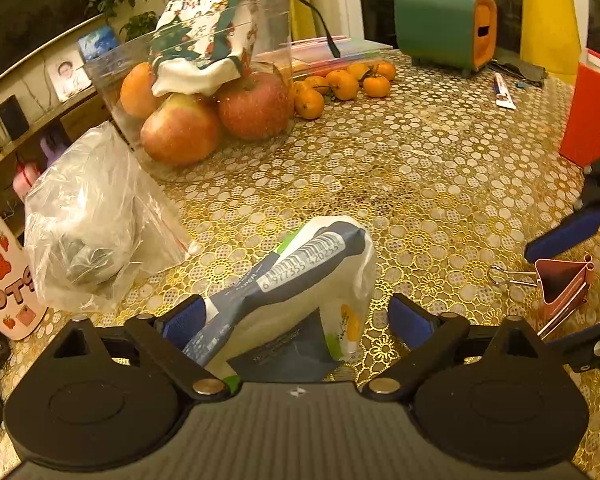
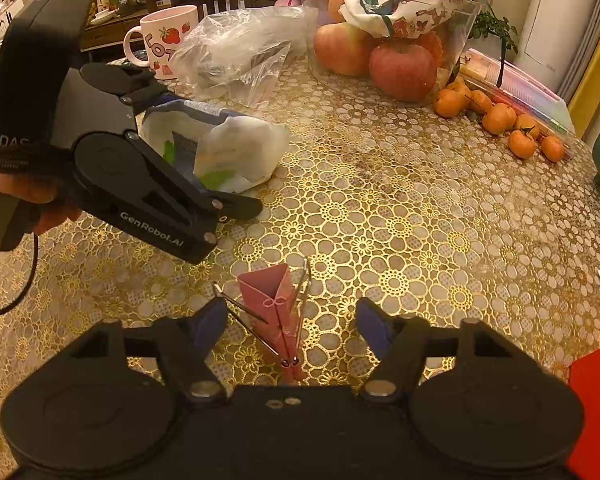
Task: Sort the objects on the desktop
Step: 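Grasp the wipes packet with the left tool while the right tool grasps the pink binder clip, then carry the wipes packet and pink binder clip over the red box with both tools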
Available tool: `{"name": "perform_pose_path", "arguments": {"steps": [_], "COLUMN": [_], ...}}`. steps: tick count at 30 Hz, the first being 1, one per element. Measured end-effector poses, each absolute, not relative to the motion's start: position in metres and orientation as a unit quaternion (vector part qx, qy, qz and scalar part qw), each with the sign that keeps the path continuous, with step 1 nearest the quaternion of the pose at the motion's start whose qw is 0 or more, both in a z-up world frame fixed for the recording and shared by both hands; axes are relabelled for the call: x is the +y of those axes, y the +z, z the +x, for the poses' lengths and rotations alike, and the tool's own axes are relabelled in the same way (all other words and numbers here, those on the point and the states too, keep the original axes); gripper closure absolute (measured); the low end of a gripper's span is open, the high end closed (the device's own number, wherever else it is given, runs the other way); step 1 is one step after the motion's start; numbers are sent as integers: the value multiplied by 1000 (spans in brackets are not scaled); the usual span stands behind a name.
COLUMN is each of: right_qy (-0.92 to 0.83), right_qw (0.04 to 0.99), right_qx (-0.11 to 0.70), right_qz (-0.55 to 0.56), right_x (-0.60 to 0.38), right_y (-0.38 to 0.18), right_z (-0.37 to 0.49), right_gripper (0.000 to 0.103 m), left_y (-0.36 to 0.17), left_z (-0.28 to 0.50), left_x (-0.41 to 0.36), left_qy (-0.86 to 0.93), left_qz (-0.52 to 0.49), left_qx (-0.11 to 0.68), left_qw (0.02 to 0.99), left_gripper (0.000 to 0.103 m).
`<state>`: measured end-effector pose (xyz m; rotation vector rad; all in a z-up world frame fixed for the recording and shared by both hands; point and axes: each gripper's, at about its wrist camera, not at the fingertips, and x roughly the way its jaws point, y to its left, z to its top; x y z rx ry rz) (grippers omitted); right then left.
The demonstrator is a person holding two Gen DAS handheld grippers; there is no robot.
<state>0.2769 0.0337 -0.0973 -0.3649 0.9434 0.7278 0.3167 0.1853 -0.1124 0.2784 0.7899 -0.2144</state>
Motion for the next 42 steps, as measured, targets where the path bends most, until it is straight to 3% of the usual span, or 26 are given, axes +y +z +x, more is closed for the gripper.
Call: {"name": "perform_pose_path", "arguments": {"steps": [3,10,13,19,42], "right_qy": [344,343,342,325,297], "right_qw": [811,813,813,820,847], "right_qx": [442,446,452,456,435], "right_qz": [-169,-153,-136,-114,-65], "right_x": [34,30,25,13,-64], "right_y": [-96,-92,-89,-86,-40], "right_z": [275,275,277,280,232], "right_gripper": [44,57,69,75,77], "left_y": [-110,-106,-104,-96,-45], "left_z": [316,311,309,303,223], "left_x": [187,179,175,168,90], "left_qy": [-92,-76,-70,-55,-76], "left_qz": [129,143,144,133,81], "left_qx": [384,386,387,393,419], "left_qw": [910,908,908,908,901], "left_gripper": [26,48,57,68,72]}}
